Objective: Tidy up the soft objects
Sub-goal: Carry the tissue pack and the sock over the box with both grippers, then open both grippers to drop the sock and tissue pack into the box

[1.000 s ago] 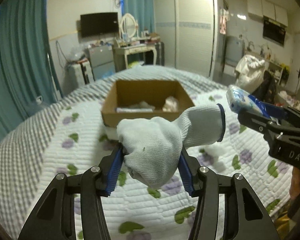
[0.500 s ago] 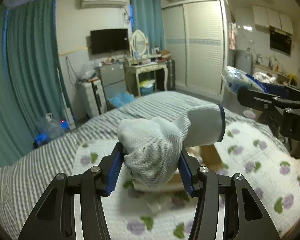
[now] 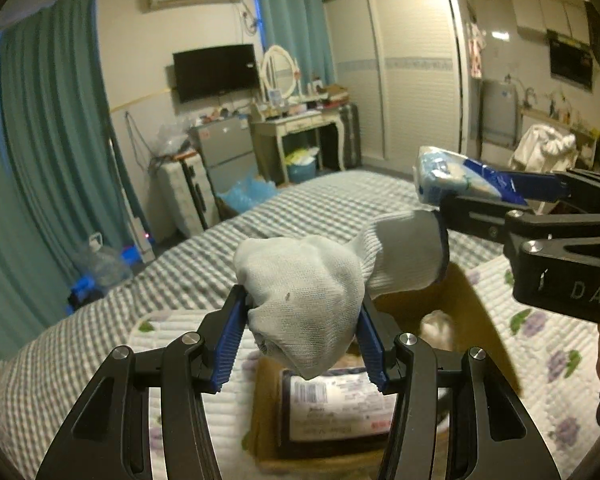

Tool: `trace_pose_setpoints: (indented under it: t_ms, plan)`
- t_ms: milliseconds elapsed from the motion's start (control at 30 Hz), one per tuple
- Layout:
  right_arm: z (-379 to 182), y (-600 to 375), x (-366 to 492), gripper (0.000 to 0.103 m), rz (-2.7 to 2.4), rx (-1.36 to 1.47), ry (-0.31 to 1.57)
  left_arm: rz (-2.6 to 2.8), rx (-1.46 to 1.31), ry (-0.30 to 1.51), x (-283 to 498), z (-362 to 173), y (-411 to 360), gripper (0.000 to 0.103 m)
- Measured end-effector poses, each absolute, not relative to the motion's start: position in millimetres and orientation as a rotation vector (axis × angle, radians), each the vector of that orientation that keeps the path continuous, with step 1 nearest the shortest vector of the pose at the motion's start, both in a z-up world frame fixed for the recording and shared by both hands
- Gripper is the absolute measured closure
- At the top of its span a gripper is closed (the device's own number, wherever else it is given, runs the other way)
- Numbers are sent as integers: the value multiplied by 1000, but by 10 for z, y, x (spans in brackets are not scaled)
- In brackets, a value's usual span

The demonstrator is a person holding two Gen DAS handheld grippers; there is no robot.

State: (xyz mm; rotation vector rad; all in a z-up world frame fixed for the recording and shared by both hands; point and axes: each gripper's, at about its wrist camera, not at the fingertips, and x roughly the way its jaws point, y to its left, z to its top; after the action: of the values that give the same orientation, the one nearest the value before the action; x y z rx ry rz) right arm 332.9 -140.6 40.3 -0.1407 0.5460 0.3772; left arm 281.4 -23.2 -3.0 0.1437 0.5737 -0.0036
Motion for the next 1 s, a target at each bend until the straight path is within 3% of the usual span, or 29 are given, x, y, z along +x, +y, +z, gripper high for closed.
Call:
trace_pose_setpoints:
  t_ms: [367,500,633,1000]
  plan:
    - [-399,-1513,3890,36,387,-135,723,-16,137,701,3138,-625,-327,52]
    - [-466,-1511,3900,32,384,-140,740,-7,123,700,3096,-589,-347,42]
    - [-323,-1544,3793,16,382,-119,697,-6,112,692,3073,-471,-339,24]
    - [631,-1798,3043,14,322,-86,577,7,155,527,2233,587,-346,23]
